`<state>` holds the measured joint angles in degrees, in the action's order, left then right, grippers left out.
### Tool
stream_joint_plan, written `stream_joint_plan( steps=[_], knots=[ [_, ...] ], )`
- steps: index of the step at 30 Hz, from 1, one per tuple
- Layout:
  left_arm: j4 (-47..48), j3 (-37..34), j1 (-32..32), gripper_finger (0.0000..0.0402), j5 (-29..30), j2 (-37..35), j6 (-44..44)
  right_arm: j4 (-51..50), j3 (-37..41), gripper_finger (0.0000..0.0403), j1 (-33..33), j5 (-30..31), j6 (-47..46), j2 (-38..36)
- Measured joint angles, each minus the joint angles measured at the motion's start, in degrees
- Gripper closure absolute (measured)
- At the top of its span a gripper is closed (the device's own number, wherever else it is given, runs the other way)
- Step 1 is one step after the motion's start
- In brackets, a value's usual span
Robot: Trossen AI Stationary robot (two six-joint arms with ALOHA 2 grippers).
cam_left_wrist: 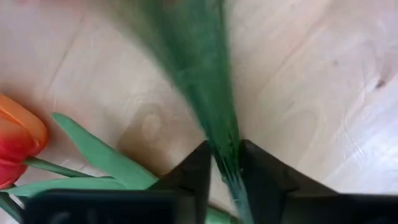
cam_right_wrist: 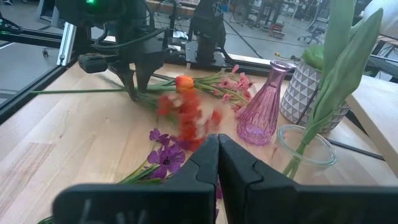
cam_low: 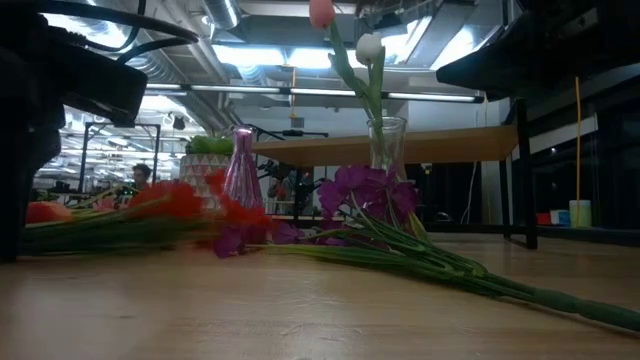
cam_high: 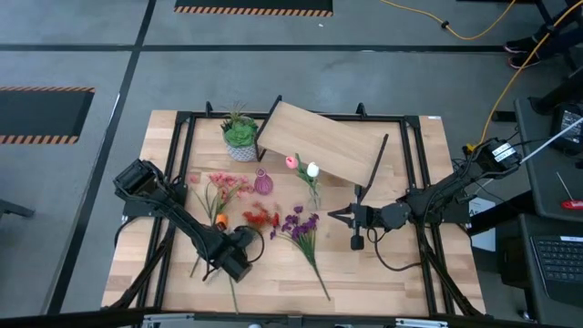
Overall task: Pick and place flowers into a vace then onto a shelf
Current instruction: Put the orange flowers into the transparent vase
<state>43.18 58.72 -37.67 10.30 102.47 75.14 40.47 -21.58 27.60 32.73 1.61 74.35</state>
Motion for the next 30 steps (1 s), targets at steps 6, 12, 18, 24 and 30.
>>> stream_joint_plan(
  steps=[6, 12, 18, 24, 30],
  knots=[
    [1.00, -0.15, -0.09, 0.0388, -0.86, -1.17, -0.95, 0.00, 0.00, 0.0391, 0.01, 0.00, -0.02, 0.00],
    [4.10, -0.17, -0.59, 0.0390, 2.74, -5.33, -0.42, 0.02, 0.00, 0.0391, 0.01, 0.00, -0.02, 0.00],
    [6.26, -0.16, -1.09, 0.0388, 7.17, -11.04, -1.13, 0.02, -0.02, 0.0391, 0.00, 0.01, -0.04, 0.00],
    [10.85, -0.15, -2.54, 0.0389, 14.47, -17.72, -0.89, 0.02, -0.02, 0.0391, -0.01, 0.00, -0.04, 0.00],
    [12.90, -0.15, -4.01, 0.0389, 20.88, -23.41, -0.88, 0.02, -0.02, 0.0391, -0.01, 0.02, -0.04, 0.00]
  ],
)
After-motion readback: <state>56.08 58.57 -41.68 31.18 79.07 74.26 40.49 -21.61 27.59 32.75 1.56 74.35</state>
